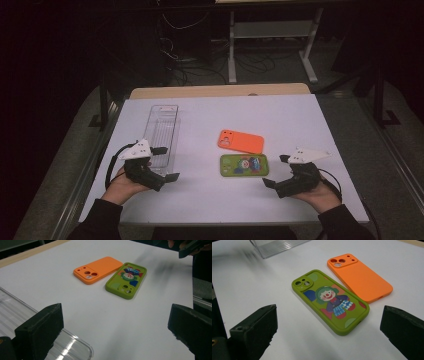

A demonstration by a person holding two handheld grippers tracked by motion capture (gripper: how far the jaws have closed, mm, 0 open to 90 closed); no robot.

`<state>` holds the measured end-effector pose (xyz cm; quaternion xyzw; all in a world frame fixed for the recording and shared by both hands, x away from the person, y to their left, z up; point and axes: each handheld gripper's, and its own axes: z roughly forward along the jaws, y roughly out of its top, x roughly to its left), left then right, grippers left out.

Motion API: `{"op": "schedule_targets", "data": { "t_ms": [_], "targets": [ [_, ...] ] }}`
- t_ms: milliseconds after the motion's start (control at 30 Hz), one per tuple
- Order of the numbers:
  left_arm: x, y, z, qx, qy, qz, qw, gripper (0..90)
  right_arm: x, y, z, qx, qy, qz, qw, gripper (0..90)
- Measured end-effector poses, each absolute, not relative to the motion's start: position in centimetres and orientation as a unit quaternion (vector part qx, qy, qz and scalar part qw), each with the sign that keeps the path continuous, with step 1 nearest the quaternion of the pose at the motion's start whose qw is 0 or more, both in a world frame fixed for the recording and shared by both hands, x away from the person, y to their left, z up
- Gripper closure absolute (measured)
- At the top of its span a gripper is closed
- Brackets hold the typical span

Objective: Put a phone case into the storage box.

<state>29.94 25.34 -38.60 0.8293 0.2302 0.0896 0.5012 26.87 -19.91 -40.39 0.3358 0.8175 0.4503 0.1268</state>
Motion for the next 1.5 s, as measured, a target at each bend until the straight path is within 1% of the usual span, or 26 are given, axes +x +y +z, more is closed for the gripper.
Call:
{"op": "schedule_targets", "data": {
  "t_ms": [333, 467, 500, 533, 667, 733, 867, 900, 933, 967, 1033, 1067, 1100, 1133, 1167, 1200, 1233, 1267, 1300, 1333, 1367, 1433, 1467, 1500],
  "targets": [
    [30.2, 25.3, -38.6, 0.834, 0.235, 0.08, 0.493, 0.0, 26.8, -20.0, -40.4, 0.34, 0.821, 0.443, 0.123, 1.1],
    [30.3, 25.3, -38.5, 0.834, 0.234, 0.078, 0.493, 0.0, 27.1, -19.9, -40.2, 0.342, 0.823, 0.436, 0.124, 3.1],
    [30.4, 25.3, -38.5, 0.835, 0.234, 0.077, 0.492, 0.0, 27.4, -19.8, -40.1, 0.34, 0.827, 0.43, 0.127, 5.1],
    [30.4, 25.3, -38.5, 0.835, 0.234, 0.077, 0.492, 0.0, 27.4, -19.8, -40.1, 0.34, 0.827, 0.43, 0.127, 5.1],
    [30.5, 25.3, -38.4, 0.839, 0.234, 0.076, 0.485, 0.0, 28.4, -19.5, -39.8, 0.354, 0.831, 0.411, 0.12, 12.6],
    [30.5, 25.5, -38.3, 0.841, 0.231, 0.08, 0.483, 0.0, 28.6, -19.5, -39.7, 0.357, 0.831, 0.409, 0.122, 13.1],
    [30.5, 25.6, -38.2, 0.837, 0.234, 0.079, 0.488, 0.0, 29.9, -19.3, -39.5, 0.375, 0.832, 0.392, 0.116, 20.7],
    [30.5, 25.7, -38.2, 0.838, 0.235, 0.077, 0.486, 0.0, 29.9, -19.3, -39.5, 0.375, 0.832, 0.392, 0.116, 20.7],
    [30.6, 25.7, -38.2, 0.838, 0.235, 0.077, 0.486, 0.0, 30.6, -19.2, -39.5, 0.383, 0.831, 0.387, 0.112, 26.9],
    [30.6, 25.7, -38.2, 0.837, 0.235, 0.076, 0.488, 0.0, 30.6, -19.2, -39.5, 0.383, 0.831, 0.387, 0.112, 26.9],
    [30.8, 25.6, -38.3, 0.837, 0.236, 0.075, 0.489, 0.0, 31.4, -19.2, -39.5, 0.388, 0.833, 0.378, 0.111, 32.4],
    [30.8, 25.6, -38.3, 0.836, 0.235, 0.075, 0.489, 0.0, 32.2, -19.2, -39.5, 0.393, 0.834, 0.372, 0.109, 39.0],
    [30.8, 25.5, -38.3, 0.838, 0.236, 0.075, 0.487, 0.0, 32.2, -19.2, -39.5, 0.393, 0.834, 0.372, 0.109, 39.0],
    [30.8, 25.5, -38.3, 0.838, 0.236, 0.074, 0.487, 0.0, 32.7, -19.1, -39.6, 0.399, 0.834, 0.366, 0.105, 41.9],
    [30.8, 25.5, -38.3, 0.839, 0.235, 0.075, 0.485, 0.0, 33.6, -19.0, -39.7, 0.403, 0.834, 0.362, 0.107, 49.3],
    [30.7, 25.5, -38.3, 0.838, 0.236, 0.074, 0.487, 0.0, 34.0, -19.0, -39.8, 0.404, 0.835, 0.359, 0.107, 53.5],
    [30.7, 25.5, -38.3, 0.838, 0.236, 0.074, 0.487, 0.0, 34.0, -19.0, -39.8, 0.404, 0.835, 0.359, 0.107, 53.5],
    [30.7, 25.5, -38.3, 0.838, 0.236, 0.074, 0.486, 0.0, 34.8, -18.9, -40.0, 0.416, 0.833, 0.349, 0.105, 62.7],
    [30.7, 25.5, -38.3, 0.838, 0.237, 0.073, 0.486, 0.0, 34.8, -18.9, -40.0, 0.416, 0.833, 0.349, 0.105, 62.7],
    [30.7, 25.5, -38.3, 0.838, 0.237, 0.074, 0.486, 0.0, 35.5, -18.8, -40.3, 0.426, 0.832, 0.341, 0.1, 71.1],
    [30.7, 25.5, -38.3, 0.839, 0.234, 0.074, 0.486, 0.0, 35.9, -18.7, -40.5, 0.429, 0.831, 0.34, 0.097, 75.8],
    [30.7, 25.5, -38.3, 0.838, 0.236, 0.074, 0.486, 0.0, 36.6, -18.6, -40.9, 0.433, 0.831, 0.336, 0.095, 83.8],
    [30.6, 25.5, -38.3, 0.838, 0.236, 0.074, 0.486, 0.0, 36.6, -18.6, -40.9, 0.433, 0.831, 0.336, 0.095, 83.8],
    [30.6, 25.5, -38.3, 0.838, 0.237, 0.073, 0.487, 0.0, 36.8, -18.5, -41.1, 0.433, 0.832, 0.334, 0.095, 87.0]
  ]
}}
